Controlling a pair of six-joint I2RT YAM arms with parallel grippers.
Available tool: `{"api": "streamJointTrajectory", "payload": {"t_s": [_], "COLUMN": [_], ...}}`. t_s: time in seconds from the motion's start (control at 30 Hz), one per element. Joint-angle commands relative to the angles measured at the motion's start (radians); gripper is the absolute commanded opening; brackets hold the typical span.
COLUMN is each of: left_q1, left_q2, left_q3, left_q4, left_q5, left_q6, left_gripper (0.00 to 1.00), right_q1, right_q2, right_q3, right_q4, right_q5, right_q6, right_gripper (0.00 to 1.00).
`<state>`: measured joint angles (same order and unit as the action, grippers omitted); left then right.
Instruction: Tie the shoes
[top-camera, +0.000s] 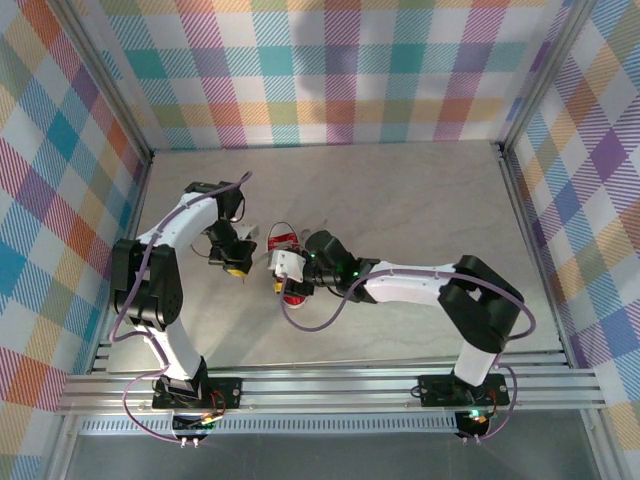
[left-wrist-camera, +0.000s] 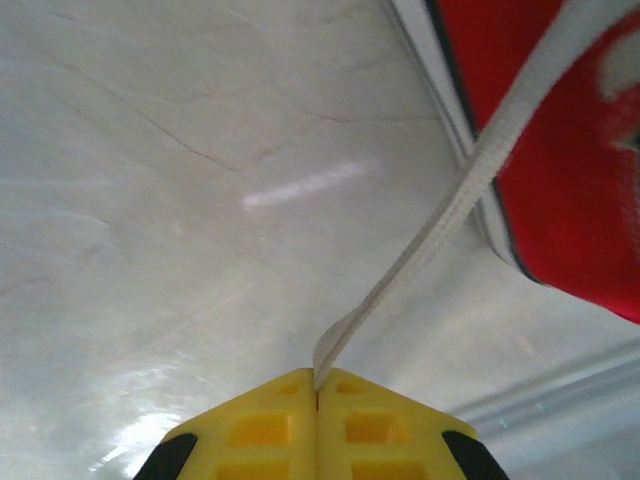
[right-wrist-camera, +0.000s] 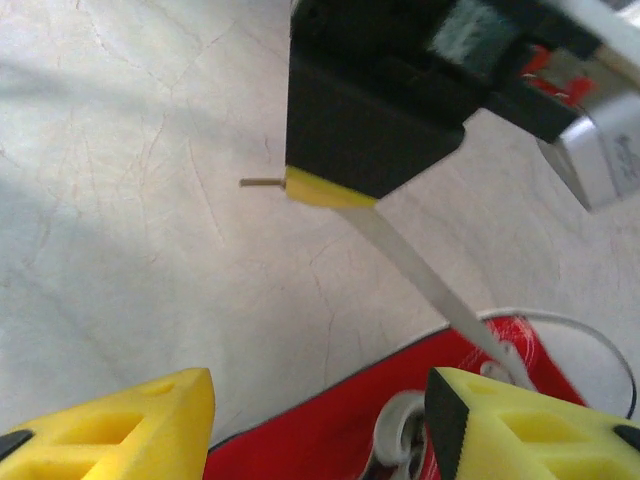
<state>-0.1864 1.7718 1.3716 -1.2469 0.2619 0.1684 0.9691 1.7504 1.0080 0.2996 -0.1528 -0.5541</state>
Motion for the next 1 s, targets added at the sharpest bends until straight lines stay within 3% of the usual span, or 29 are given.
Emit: {"api": "streamJointTrajectory", "payload": {"t_s": [0.0,0.37,0.53,0.63,0.8,0.97], "left_q1": [0.011,0.029,0.049,0.059,0.068,0.098], "left_q2": [-0.022,0.000,-0.009,-0.013,-0.026,-0.111], "left_q3": [0.050,0.088,0.088,0.084,0.079,0.079], "left_q4": [-0.134,-0.184,-0.174,-0.166,-0.139,-0.002], "left_q5": [0.132,0.215,0.310,0.342,0.383,0.373], "left_q6": [-0.007,0.020,0.022,0.018,0.009,-0.057], "left_gripper": [0.00,0.00,0.00,0.00,0.00,0.25], "right_q1": [0.004,0.005,0.004,0.006,0.007,-0.009], "right_q2": [0.063,0.214,0.220,0.224,0.203,0.174], "right_q3": [0.076,0.187,0.179,0.174,0.186,0.251], "right_q4": [0.124,0.157,0.170,0.180,0.143,-0.007], "right_q5": [-0.068,-0.098,-0.123,-0.125,-0.124,-0.116], "right_q6": [-0.147,-0.207,-0.170,-0.158,-0.083,0.167], "right_gripper": [0.59,0.56,0.28,0.24,0.00,0.00]}}
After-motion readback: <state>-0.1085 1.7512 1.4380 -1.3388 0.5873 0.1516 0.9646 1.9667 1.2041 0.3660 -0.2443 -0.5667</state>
